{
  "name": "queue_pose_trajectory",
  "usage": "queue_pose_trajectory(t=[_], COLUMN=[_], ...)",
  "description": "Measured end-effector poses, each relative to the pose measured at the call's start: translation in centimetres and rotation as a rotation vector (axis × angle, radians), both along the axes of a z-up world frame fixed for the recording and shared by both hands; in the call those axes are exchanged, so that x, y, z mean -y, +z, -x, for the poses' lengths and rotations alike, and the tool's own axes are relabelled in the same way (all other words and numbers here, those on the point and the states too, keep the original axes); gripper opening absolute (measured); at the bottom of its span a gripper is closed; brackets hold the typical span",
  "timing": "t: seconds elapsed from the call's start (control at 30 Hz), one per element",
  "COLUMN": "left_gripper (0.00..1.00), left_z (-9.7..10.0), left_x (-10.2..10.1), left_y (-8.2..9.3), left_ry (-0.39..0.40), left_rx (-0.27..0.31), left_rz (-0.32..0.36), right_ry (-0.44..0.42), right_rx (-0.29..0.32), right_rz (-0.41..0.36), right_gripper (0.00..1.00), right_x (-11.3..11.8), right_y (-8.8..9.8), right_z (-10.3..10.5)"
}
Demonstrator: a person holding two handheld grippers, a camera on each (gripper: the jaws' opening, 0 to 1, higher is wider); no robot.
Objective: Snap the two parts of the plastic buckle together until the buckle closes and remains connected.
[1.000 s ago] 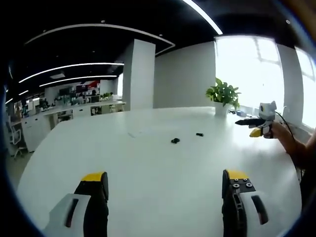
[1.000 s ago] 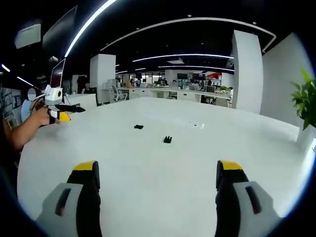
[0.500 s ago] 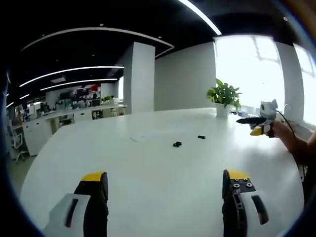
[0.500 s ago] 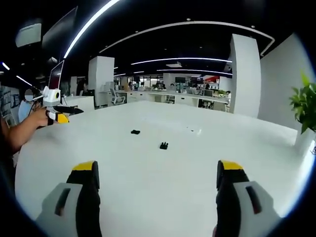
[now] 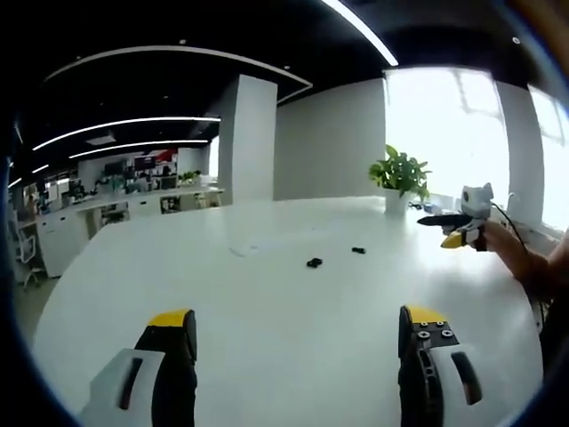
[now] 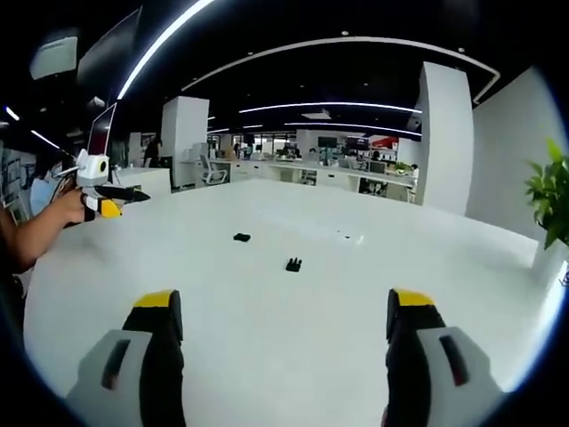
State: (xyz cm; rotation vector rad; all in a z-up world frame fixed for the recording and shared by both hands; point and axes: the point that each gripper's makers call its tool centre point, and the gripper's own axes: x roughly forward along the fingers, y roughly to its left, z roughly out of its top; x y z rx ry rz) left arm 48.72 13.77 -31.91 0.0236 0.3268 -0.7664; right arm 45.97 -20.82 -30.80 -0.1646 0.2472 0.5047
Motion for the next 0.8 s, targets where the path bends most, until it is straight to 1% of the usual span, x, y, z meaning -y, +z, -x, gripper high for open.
queue_pose_trajectory(t=[0.13,0.33,0.67,0.8], left_gripper=[0.96,0.95,0.95,0.95], left_z=[-0.3,-0.6,-1.2,-1.3], left_x=[0.1,0.6,1.0,1.2], left_y=[0.0,0.3,0.7,1.0], left_ry=[0.0,-0.012,-0.018,-0.021], left_rx=[0.004,0.012,0.018,0.018], left_rz=[-0.012,-0.027,-0.033,-0.025], right_ry=[0.004,0.012,0.008,0.016], right_rx=[0.002,-0.019,-0.012,-0.028], right_rz=[0.003,-0.004,0.009,0.019], right_gripper=[0.96,0.97,0.96,0.96], right_x=[-0.3,-0.6,-0.6,-0.8], right_y=[0.2,-0.2,0.0,-0.3], right_z=[-0.2,-0.2,-0.7,-1.0])
